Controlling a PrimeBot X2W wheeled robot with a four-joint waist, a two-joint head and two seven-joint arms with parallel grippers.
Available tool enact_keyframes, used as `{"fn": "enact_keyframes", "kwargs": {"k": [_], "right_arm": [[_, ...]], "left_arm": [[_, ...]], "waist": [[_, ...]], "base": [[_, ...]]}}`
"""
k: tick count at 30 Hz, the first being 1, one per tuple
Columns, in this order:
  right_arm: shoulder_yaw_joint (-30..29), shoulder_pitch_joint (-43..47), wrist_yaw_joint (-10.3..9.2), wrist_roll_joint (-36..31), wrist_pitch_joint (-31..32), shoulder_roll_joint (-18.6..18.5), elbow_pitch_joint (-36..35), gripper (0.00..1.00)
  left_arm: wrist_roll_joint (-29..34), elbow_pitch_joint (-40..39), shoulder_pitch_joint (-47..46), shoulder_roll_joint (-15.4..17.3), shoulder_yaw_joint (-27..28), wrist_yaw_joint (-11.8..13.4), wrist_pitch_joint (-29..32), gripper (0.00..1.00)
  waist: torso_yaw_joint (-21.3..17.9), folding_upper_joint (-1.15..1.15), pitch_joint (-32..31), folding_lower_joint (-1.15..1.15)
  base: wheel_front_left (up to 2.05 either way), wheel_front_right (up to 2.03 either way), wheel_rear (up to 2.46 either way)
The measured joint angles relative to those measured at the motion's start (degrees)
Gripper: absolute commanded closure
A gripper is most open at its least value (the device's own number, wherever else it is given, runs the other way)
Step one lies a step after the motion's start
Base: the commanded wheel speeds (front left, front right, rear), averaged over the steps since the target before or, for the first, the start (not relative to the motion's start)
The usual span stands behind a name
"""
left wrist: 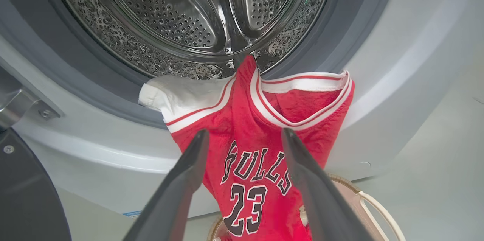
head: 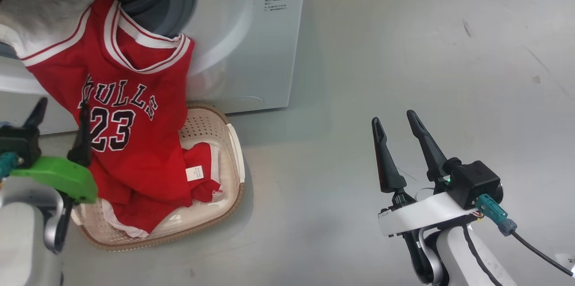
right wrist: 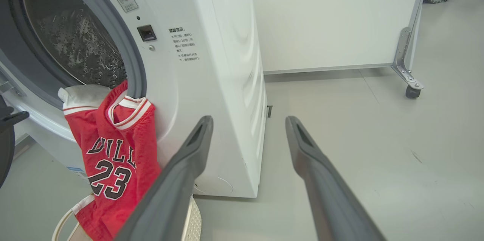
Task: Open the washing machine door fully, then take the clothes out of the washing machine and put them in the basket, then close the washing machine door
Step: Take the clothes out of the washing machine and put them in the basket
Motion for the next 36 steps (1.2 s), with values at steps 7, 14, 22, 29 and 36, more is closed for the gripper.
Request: {"fn": "enact_keyframes", "kwargs": {"k": [7, 14, 22, 29, 36], "right_arm": [[1.18, -1.87, -0.91, 0.92, 0.0, 0.0, -0.67, 0.0], [2.47, -3.57, -1.11, 1.93, 0.0, 0.01, -1.52, 0.0], [3.86, -4.4, -1.97, 2.74, 0.0, 0.01, -1.76, 0.0], [4.83, -4.81, -2.55, 3.42, 0.0, 0.02, -2.14, 0.0], [5.12, -5.43, -3.47, 3.89, 0.0, 0.04, -2.76, 0.0]], "left_arm": [[0.04, 3.02, -8.34, 4.24, 0.93, -0.01, 5.66, 0.0], [-1.02, 6.48, -14.62, 4.94, 2.12, -0.01, 10.21, 0.0], [-3.31, 11.27, -20.32, 5.91, 3.55, 0.01, 15.55, 0.0], [-2.6, 15.57, -24.45, 9.92, 5.25, 1.6, 19.92, 0.0], [-2.43, 18.09, -27.86, 11.06, 5.23, 1.96, 22.7, 0.0]], "waist": [[-3.67, 0.0, 3.53, 0.0], [-6.75, 0.0, 6.2, 0.0], [-10.01, 0.0, 9.19, 0.01], [-12.51, 0.0, 11.51, 0.0], [-13.89, 0.0, 13.28, 0.01]], "base": [[0.0, 0.0, 0.0], [0.0, 0.0, 0.0], [0.0, 0.0, 0.0], [0.0, 0.0, 0.0], [0.0, 0.0, 0.0]]}}
